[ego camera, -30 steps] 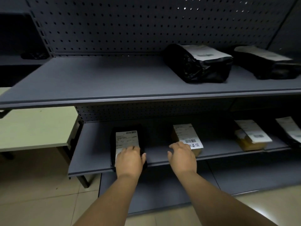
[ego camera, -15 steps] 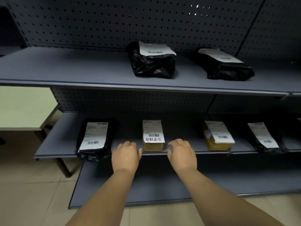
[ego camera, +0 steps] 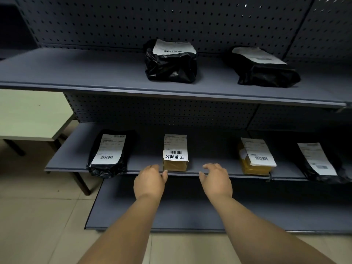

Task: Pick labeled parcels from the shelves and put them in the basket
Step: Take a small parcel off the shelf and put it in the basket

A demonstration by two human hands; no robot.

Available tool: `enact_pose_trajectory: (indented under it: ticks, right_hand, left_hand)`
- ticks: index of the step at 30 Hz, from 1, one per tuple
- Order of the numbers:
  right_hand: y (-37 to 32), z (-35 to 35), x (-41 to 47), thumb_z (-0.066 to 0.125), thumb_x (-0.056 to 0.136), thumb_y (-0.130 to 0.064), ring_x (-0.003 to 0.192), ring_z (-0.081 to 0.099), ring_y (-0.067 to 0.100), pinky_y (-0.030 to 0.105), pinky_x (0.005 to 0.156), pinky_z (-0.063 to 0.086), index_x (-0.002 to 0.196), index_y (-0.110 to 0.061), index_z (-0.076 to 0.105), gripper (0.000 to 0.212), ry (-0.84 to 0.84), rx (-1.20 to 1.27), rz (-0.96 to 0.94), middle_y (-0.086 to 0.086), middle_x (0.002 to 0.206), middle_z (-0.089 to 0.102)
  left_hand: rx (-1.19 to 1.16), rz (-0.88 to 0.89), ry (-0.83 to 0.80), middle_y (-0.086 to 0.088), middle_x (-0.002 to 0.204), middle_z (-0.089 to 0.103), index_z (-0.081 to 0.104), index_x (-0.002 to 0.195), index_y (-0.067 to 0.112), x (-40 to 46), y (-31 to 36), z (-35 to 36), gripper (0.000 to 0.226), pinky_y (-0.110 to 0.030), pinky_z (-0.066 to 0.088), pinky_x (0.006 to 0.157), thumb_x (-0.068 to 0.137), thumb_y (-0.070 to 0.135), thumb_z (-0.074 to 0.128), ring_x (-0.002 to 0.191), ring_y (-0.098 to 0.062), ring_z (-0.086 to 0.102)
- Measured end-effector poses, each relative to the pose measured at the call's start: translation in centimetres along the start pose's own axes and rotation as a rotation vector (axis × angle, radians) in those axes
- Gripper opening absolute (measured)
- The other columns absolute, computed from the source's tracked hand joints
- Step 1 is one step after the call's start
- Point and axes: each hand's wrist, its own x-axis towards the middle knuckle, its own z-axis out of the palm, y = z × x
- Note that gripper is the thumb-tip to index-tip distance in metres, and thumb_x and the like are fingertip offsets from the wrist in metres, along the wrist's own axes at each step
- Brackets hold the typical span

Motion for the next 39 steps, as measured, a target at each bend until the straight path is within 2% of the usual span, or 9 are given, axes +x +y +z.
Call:
enact_pose_trajectory:
  ticks: [3, 7, 16, 18, 20, 27, 30, 33, 39]
  right_hand:
    - [-0.3, 0.9, 1.3, 0.054, 0.092, -0.029, 0.115, 0.049, 0.020, 0.029, 0.077, 0.046, 0.124, -0.020, 0.057, 0.033, -0.070, 0.087, 0.102, 0.000, 0.127, 0.054]
    - [-0.9, 1.9, 3.2, 0.056, 0.091, -0.032, 0.102, 0.057, 0.020, 0.025, 0.071, 0.042, 0.123, -0.019, 0.057, 0.034, -0.160, 0.254, 0.250, 0.002, 0.124, 0.057]
    - [-2.5, 4.2, 7.6, 0.057, 0.091, -0.030, 0.092, 0.050, 0.018, 0.032, 0.085, 0.041, 0.114, -0.010, 0.063, 0.030, -0.312, 0.703, 0.524, 0.008, 0.119, 0.061]
    - [-2.6, 4.5, 8.4, 0.057, 0.092, -0.033, 0.098, 0.050, 0.019, 0.032, 0.088, 0.040, 0.122, -0.010, 0.059, 0.037, -0.342, 0.761, 0.569, 0.008, 0.120, 0.059]
    - [-2.7, 5.0, 9.1, 0.057, 0.092, -0.035, 0.110, 0.052, 0.023, 0.035, 0.096, 0.041, 0.127, -0.010, 0.055, 0.044, -0.363, 0.819, 0.618, 0.009, 0.124, 0.058]
    - [-2.6, 6.1, 10.6, 0.054, 0.093, -0.035, 0.128, 0.046, 0.026, 0.036, 0.107, 0.033, 0.135, -0.009, 0.046, 0.049, -0.463, 1.042, 0.719, 0.010, 0.133, 0.054]
    - [-2.6, 6.5, 10.8, 0.052, 0.094, -0.034, 0.091, 0.063, 0.018, 0.029, 0.082, 0.048, 0.106, -0.016, 0.059, 0.022, -0.503, 1.110, 0.732, 0.000, 0.091, 0.068]
    - [-2.5, 6.8, 10.9, 0.053, 0.094, -0.035, 0.070, 0.064, 0.015, 0.026, 0.051, 0.048, 0.085, -0.016, 0.059, 0.022, -0.509, 1.151, 0.752, 0.000, 0.069, 0.069]
    - [-2.5, 6.6, 10.5, 0.061, 0.088, -0.038, 0.074, 0.069, 0.016, 0.025, 0.051, 0.050, 0.088, -0.017, 0.064, 0.021, -0.543, 1.189, 0.687, -0.001, 0.064, 0.074]
  left_hand:
    - [-0.221, -0.157, -0.085, -0.008, 0.113, 0.066, 0.060, 0.120, 0.011, 1.2, -0.2, 0.6, 0.039, -0.028, 0.042, 0.067, 0.093, 0.039, 0.051, 0.099, -0.027, 0.062]
    - [-0.424, -0.286, -0.214, -0.008, 0.113, 0.067, 0.063, 0.118, 0.010, 3.5, -0.5, 1.3, 0.040, -0.030, 0.046, 0.082, 0.092, 0.039, 0.053, 0.105, -0.026, 0.060]
    - [-0.874, -0.514, -0.265, -0.001, 0.092, 0.063, 0.063, 0.092, 0.017, 8.3, -0.2, 3.3, 0.019, -0.030, 0.044, 0.078, 0.089, 0.035, 0.060, 0.083, -0.017, 0.056]
    - [-1.010, -0.535, -0.319, -0.004, 0.096, 0.069, 0.063, 0.087, 0.016, 9.2, -0.2, 3.9, 0.017, -0.035, 0.049, 0.086, 0.088, 0.033, 0.062, 0.093, -0.022, 0.062]
    - [-1.134, -0.557, -0.370, -0.004, 0.093, 0.071, 0.062, 0.086, 0.019, 9.9, -0.1, 4.3, 0.012, -0.031, 0.050, 0.078, 0.087, 0.031, 0.064, 0.089, -0.018, 0.064]
    - [-1.166, -0.599, -0.438, 0.001, 0.085, 0.067, 0.060, 0.083, 0.024, 11.6, -0.1, 5.5, 0.020, -0.036, 0.039, 0.078, 0.086, 0.043, 0.062, 0.081, -0.014, 0.056]
    - [-1.165, -0.621, -0.439, 0.000, 0.084, 0.067, 0.061, 0.084, 0.022, 11.9, -0.1, 5.8, 0.025, -0.036, 0.040, 0.075, 0.086, 0.047, 0.060, 0.080, -0.015, 0.057]
    - [-1.181, -0.625, -0.459, -0.003, 0.088, 0.069, 0.062, 0.088, 0.021, 11.9, -0.2, 6.0, 0.027, -0.037, 0.042, 0.075, 0.086, 0.048, 0.059, 0.085, -0.019, 0.059]
    - [-1.217, -0.563, -0.459, -0.003, 0.092, 0.071, 0.064, 0.093, 0.022, 11.4, -0.3, 5.9, 0.028, -0.040, 0.047, 0.082, 0.084, 0.048, 0.062, 0.092, -0.021, 0.062]
